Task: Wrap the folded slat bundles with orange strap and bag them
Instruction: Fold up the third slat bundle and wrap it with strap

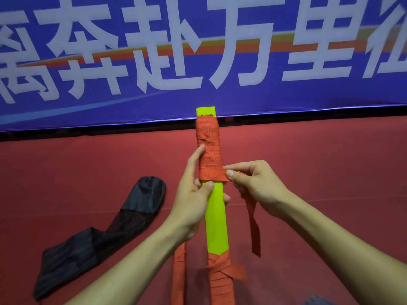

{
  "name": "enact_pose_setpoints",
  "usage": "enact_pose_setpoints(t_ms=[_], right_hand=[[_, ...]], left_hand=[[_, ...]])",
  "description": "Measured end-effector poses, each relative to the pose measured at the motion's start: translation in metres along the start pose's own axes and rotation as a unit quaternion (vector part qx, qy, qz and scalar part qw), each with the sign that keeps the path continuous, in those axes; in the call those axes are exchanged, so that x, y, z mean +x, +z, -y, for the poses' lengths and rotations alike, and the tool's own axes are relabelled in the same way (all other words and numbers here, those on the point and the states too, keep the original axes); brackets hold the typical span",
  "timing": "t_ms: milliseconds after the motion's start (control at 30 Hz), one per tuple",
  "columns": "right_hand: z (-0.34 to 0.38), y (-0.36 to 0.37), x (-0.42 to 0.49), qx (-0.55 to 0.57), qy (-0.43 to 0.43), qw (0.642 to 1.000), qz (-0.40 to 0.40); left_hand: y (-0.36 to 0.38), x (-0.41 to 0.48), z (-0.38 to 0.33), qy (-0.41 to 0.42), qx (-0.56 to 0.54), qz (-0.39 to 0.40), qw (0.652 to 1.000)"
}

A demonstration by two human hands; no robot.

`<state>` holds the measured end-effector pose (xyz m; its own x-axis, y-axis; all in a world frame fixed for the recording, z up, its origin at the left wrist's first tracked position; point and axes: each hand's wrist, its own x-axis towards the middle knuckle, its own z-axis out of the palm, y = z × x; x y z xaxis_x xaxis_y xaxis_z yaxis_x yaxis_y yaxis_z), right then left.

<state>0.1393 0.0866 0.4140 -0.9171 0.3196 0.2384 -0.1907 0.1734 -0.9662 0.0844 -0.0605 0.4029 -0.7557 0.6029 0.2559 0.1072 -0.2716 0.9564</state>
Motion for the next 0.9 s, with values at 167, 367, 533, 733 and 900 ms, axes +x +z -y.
enact_pose_setpoints(t_ms=[167, 367, 533, 733, 900], right_hand=[[0.007, 0.009, -0.007, 0.011, -0.042, 0.998, -0.053], [0.008, 0.015, -0.009, 0.017, -0.042, 0.998, -0.049], [0.007, 0.013, -0.008, 0.005, -0.03, 0.999, -0.033], [0.012, 0.004, -0.006, -0.001, -0.009, 1.0, -0.026], [0.012, 0.0, -0.004, -0.075, 0.0, 0.997, -0.021]], left_hand=[[-0.004, 0.003, 0.004, 0.042, 0.073, -0.019, 0.996], [-0.01, 0.004, 0.008, 0.059, 0.233, -0.057, 0.969], [-0.017, 0.004, 0.004, 0.005, 0.21, -0.012, 0.978], [-0.018, 0.002, -0.001, -0.032, 0.119, 0.018, 0.992], [-0.017, 0.002, -0.004, -0.063, 0.082, 0.03, 0.994]])
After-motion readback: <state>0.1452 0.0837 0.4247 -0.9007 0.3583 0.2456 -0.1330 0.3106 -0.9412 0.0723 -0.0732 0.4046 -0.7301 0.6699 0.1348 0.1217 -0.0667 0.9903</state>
